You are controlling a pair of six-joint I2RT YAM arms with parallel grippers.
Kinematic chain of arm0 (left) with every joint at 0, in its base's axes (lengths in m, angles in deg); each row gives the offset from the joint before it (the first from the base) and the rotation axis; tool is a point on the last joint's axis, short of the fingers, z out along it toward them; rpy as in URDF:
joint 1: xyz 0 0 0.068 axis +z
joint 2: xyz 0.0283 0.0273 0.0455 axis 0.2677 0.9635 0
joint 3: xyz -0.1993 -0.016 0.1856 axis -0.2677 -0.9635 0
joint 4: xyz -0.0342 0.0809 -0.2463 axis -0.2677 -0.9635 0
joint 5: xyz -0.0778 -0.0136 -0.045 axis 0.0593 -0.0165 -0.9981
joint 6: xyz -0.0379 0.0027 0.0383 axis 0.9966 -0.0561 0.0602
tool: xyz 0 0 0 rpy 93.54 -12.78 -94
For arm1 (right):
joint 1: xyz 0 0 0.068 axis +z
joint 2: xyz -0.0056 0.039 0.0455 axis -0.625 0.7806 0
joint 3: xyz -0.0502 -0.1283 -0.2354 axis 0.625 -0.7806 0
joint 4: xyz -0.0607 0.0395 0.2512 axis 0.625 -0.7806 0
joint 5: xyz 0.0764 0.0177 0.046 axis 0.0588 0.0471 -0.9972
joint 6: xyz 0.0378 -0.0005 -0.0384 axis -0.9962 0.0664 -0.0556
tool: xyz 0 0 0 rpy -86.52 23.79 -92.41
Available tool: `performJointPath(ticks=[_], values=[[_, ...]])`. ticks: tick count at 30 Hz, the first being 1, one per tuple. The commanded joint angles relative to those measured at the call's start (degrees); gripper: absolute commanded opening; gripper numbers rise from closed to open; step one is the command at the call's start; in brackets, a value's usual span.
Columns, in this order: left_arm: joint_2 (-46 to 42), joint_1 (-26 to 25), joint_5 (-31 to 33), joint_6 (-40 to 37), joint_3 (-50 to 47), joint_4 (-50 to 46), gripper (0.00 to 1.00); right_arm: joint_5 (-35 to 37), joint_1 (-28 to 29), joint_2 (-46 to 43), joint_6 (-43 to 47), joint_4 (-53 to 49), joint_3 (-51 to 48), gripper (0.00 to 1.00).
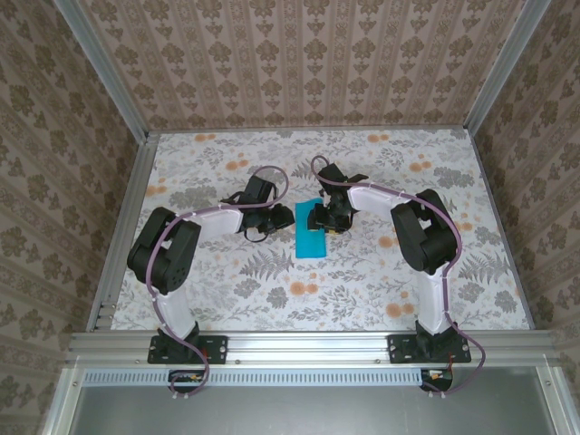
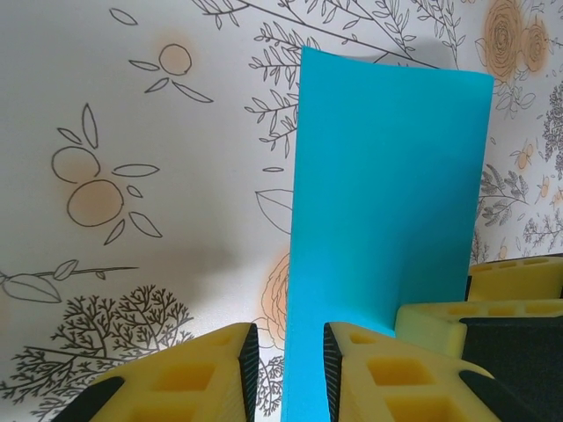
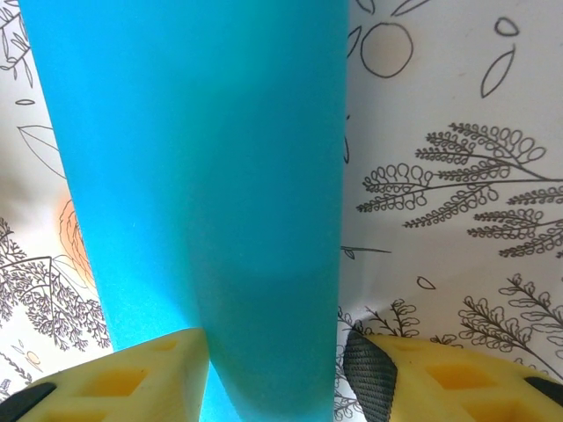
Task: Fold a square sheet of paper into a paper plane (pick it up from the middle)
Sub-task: Hold the square sheet of paper at the center of the table.
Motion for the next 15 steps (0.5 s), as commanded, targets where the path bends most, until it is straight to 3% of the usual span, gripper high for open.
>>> performJointPath(ticks=[1,15], values=[[-0.1,0.06,-1.58,0.41,1.6,0.65,0.28,6.8,0.31,8.31,1.1,-2.19,-3.31,0.52],[3.71,-1.63,-4.75,-1.52,6.02,-0.78,0.2,7.4,0.31,9.32,0.0,-2.16,-3.14,0.54]])
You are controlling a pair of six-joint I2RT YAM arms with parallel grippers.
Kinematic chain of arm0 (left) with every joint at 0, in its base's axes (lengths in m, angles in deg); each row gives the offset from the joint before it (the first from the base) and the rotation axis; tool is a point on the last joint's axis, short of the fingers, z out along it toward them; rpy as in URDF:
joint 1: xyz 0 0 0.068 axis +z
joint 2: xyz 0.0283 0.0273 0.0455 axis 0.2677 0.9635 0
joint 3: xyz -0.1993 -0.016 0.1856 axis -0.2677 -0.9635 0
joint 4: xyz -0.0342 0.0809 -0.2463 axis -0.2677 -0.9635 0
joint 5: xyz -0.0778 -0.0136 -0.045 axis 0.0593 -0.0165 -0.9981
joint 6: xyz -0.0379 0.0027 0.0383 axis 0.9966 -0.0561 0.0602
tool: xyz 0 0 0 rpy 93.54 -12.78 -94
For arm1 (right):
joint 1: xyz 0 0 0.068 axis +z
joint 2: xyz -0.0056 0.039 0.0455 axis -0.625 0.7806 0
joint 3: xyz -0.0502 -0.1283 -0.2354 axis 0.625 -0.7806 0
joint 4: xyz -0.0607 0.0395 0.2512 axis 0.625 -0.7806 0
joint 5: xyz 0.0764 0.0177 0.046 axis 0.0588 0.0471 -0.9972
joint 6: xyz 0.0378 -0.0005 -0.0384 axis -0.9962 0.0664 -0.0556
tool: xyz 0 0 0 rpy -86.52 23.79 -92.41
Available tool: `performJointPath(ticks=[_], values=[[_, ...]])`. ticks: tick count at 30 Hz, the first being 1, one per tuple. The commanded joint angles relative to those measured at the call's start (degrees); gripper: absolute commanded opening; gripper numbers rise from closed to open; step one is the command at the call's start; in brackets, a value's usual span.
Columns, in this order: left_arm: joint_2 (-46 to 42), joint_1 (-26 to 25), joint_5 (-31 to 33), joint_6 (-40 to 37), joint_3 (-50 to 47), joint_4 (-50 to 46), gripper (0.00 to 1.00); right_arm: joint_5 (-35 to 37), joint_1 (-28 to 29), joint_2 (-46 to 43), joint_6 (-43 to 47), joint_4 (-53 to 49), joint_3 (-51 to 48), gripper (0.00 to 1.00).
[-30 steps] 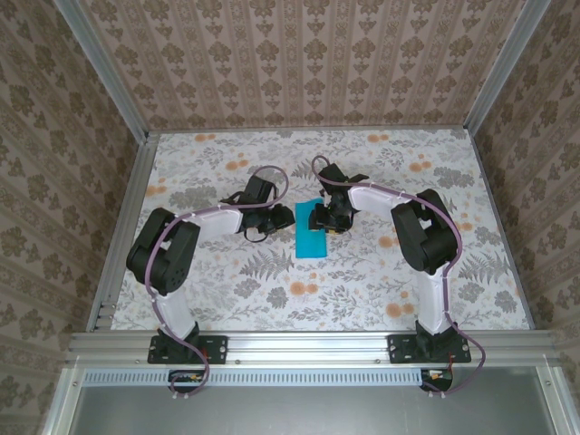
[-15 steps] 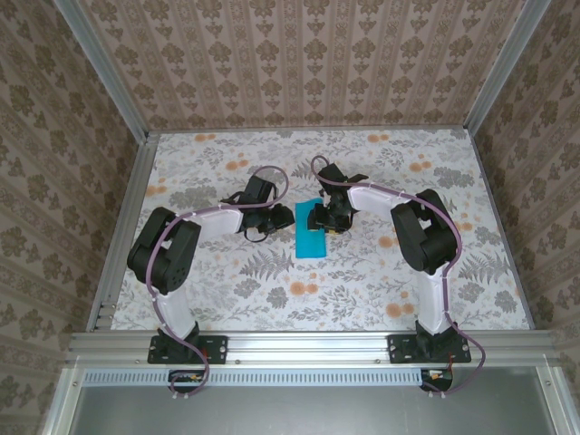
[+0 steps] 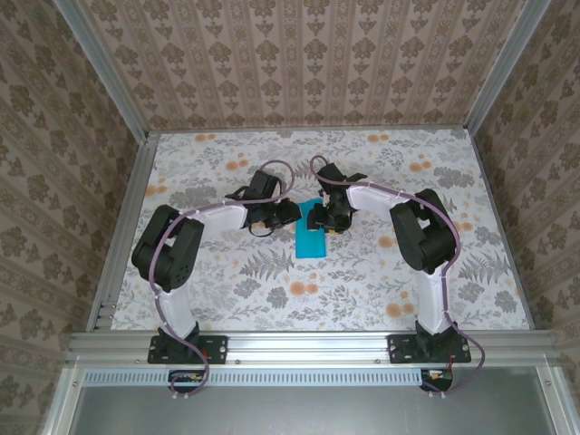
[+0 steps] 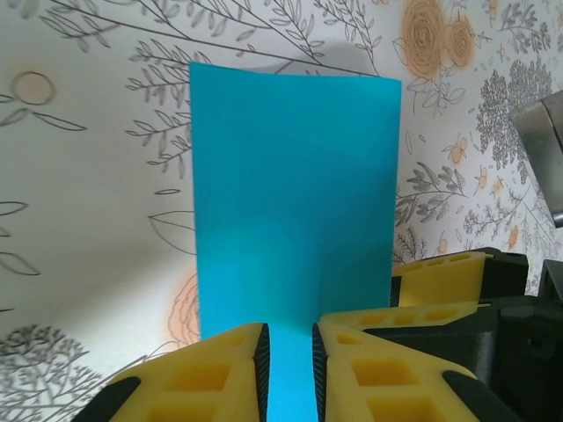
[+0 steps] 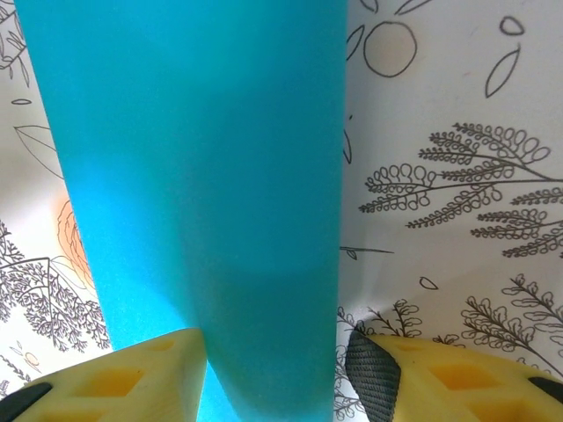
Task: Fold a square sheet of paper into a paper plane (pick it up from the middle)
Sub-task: Hold the square sheet of paper at the center of the table.
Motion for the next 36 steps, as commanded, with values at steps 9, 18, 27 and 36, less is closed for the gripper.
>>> performJointPath(ticks=[9,18,27,36], values=[[3.05,-0.61,-1.69,-1.15,2.17,-0.81,0.18,7.25,0.21,9.14,-1.46,-0.53,-4.44,0.54],[4.26,-0.7,-2.22,-1.37,2.95,-1.15,0.16,7.3,0.19,9.45,-1.89,-0.36,-4.53,0.55],[6.04,-0.78,-1.91,-1.41,3.83,-2.49,0.12,7.23,0.18,9.62,-1.89,-0.19,-4.64,0.54],[7.78,-0.78,-0.09,-2.58,5.17,-7.45,0.08,6.97,0.18,9.3,-2.09,-0.08,-4.61,0.53]])
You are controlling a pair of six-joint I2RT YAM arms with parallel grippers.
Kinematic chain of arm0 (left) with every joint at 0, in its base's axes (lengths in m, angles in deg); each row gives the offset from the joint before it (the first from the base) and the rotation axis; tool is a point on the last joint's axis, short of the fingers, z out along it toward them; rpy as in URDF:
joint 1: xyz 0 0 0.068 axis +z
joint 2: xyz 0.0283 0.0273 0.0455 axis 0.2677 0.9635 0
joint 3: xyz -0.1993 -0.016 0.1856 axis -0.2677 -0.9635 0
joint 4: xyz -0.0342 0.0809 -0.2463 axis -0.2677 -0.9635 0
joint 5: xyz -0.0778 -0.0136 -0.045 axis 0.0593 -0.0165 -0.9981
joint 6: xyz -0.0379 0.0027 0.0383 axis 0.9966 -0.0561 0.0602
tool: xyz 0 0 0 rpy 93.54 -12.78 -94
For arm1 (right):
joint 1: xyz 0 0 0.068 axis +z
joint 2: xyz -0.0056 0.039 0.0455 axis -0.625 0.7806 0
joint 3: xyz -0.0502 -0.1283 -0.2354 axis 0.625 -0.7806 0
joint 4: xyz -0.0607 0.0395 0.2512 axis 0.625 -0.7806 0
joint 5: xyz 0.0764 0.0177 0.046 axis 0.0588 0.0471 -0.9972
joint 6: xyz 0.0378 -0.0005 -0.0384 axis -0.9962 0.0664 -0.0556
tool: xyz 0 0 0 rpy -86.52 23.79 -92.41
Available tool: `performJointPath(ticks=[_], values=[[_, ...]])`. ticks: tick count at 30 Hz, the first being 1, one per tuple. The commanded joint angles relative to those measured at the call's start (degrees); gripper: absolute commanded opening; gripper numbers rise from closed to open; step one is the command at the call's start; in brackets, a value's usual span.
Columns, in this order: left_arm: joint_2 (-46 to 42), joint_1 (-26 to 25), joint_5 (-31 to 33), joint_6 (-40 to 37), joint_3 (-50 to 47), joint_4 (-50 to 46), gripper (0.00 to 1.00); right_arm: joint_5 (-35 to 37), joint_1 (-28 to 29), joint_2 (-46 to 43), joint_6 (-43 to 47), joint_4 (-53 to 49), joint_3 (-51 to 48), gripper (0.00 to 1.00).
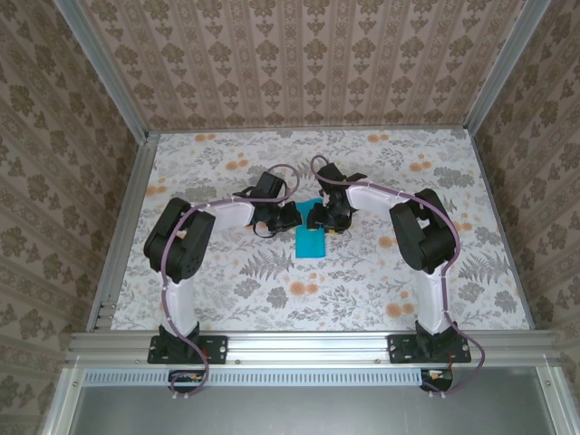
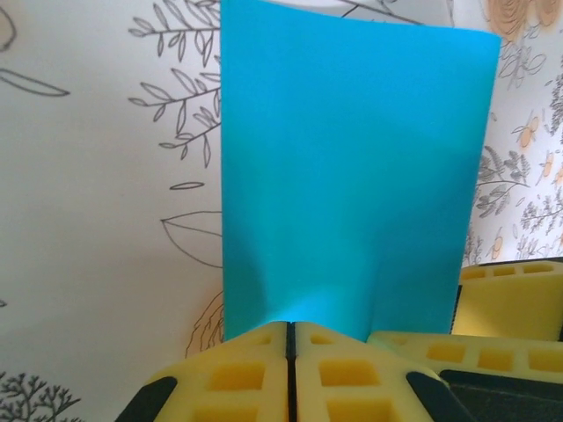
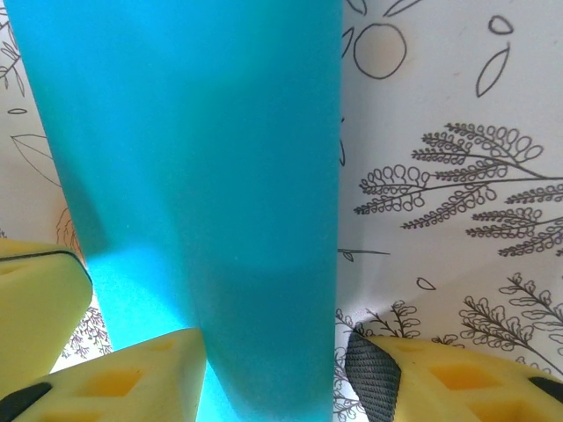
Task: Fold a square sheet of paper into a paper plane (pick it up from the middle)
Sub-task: Hold the square sheet of paper at the center of the table, then fold the square sheet of paper in half at the center of the table.
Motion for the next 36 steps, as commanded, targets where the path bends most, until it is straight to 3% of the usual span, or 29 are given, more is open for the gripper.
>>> performJointPath(ticks=[1,12,26,29,36], values=[[2.24,-0.43,1.1,-2.08,1.57,-3.86,0.08,6.73,0.17,8.87,-0.65,-0.05,-4.6,0.53],[3.68,-0.52,2.73,-3.34,2.05,-6.7,0.06,4.53,0.22,6.5,-0.8,0.84,-4.65,0.53],[4.12,-0.52,3.31,-4.02,1.24,-7.0,0.05,-2.83,-1.67,-13.59,0.1,9.89,-11.08,0.59],[4.2,-0.61,3.47,-3.85,1.01,-6.88,0.05,-3.75,-1.58,-15.28,0.37,10.63,-11.91,0.55],[4.49,-0.61,3.66,-3.8,0.89,-6.8,0.05,-7.11,-1.5,-16.12,-1.84,14.26,-12.66,0.34]])
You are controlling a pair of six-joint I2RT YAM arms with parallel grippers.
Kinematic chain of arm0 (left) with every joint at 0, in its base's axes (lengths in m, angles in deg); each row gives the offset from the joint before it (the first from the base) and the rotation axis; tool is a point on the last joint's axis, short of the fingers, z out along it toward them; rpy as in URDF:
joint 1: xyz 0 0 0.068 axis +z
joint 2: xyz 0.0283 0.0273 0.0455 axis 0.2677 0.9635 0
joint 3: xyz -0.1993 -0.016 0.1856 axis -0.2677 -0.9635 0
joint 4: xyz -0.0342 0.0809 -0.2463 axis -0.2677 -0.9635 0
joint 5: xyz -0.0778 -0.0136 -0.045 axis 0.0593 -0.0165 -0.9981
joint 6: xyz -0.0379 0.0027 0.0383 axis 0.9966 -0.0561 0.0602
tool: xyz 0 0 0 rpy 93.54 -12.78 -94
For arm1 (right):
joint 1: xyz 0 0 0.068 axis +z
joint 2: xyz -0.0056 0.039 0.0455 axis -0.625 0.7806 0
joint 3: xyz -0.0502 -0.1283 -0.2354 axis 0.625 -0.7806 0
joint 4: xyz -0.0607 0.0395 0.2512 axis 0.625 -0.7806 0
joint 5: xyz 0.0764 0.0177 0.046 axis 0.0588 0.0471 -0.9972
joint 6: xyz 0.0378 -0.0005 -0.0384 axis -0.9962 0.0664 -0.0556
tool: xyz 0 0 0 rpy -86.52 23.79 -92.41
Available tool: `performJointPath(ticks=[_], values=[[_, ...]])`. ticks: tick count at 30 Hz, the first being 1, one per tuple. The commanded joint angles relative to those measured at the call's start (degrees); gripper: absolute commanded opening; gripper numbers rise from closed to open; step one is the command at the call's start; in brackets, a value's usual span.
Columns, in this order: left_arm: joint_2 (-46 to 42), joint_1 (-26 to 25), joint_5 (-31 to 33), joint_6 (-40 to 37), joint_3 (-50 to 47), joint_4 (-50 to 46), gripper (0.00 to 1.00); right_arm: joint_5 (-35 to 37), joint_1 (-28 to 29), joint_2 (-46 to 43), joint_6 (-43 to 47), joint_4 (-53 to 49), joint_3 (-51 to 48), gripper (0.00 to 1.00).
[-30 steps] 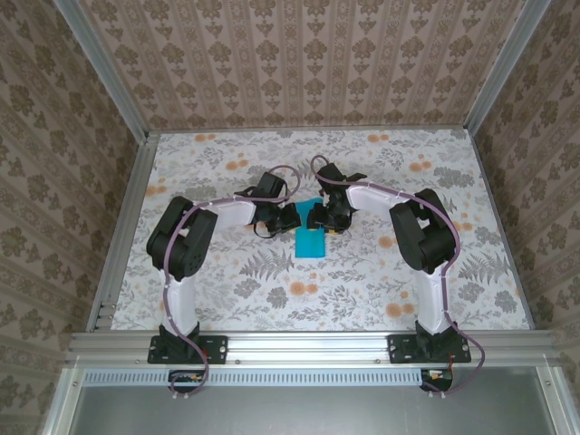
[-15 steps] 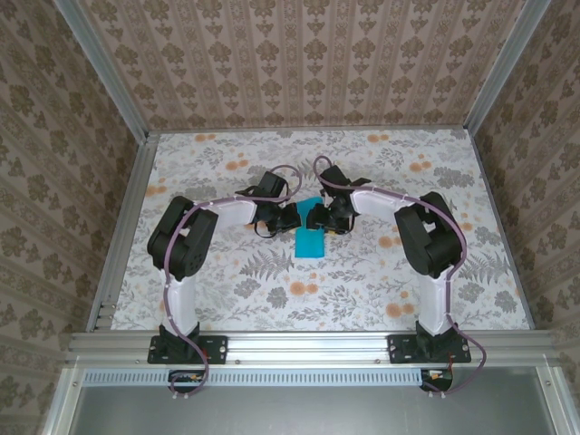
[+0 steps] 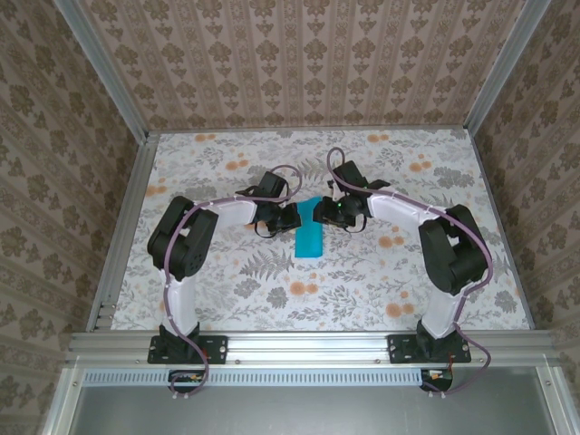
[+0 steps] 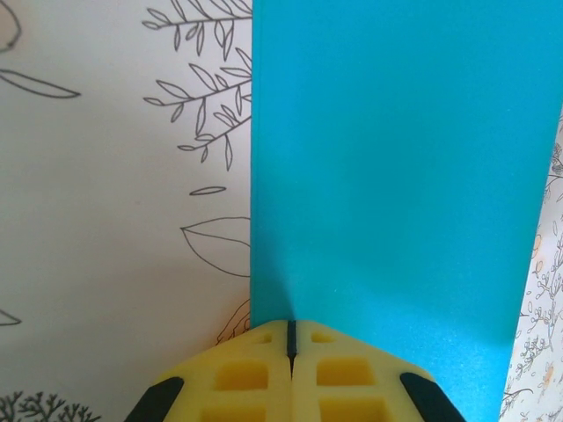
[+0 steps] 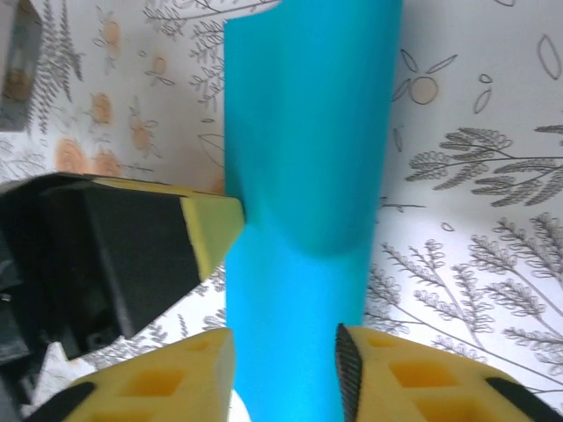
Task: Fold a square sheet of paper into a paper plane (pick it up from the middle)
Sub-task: Fold the square sheet of paper in half at the center of the table.
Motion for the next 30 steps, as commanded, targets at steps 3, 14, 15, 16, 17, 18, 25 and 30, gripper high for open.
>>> performJointPath(ticks=[3,14,15,16,17,18,25,30], values=[[3.46,-0.35,2.34,-1.36,-0.32,-4.56,0.05,-5.67,0.33,2.57,-1.63,2.93,1.06,0.27],[4.53,-0.35,2.61,-1.31,0.16,-5.49,0.05,-6.22,0.66,11.81,-1.87,0.85,6.92,0.19],[4.68,-0.35,2.61,-1.38,0.16,-5.56,0.05,-5.9,0.61,12.05,-1.77,0.92,6.6,0.19],[4.79,-0.35,2.7,-1.32,0.15,-5.71,0.05,-5.44,0.37,12.2,-1.7,0.83,6.26,0.19],[4.95,-0.35,2.7,-1.31,0.23,-5.83,0.05,-5.1,0.24,12.15,-1.67,1.06,5.72,0.19],[5.04,-0.35,2.77,-1.38,0.29,-5.98,0.05,-4.88,0.04,12.2,-1.67,1.29,5.22,0.19],[5.49,-0.35,3.01,-1.3,0.11,-6.65,0.04,-3.52,-1.4,12.32,-0.97,2.13,2.45,0.19],[5.75,-0.35,3.06,-1.43,-0.11,-6.9,0.04,-2.2,-1.72,12.88,-0.27,2.19,1.44,0.19]])
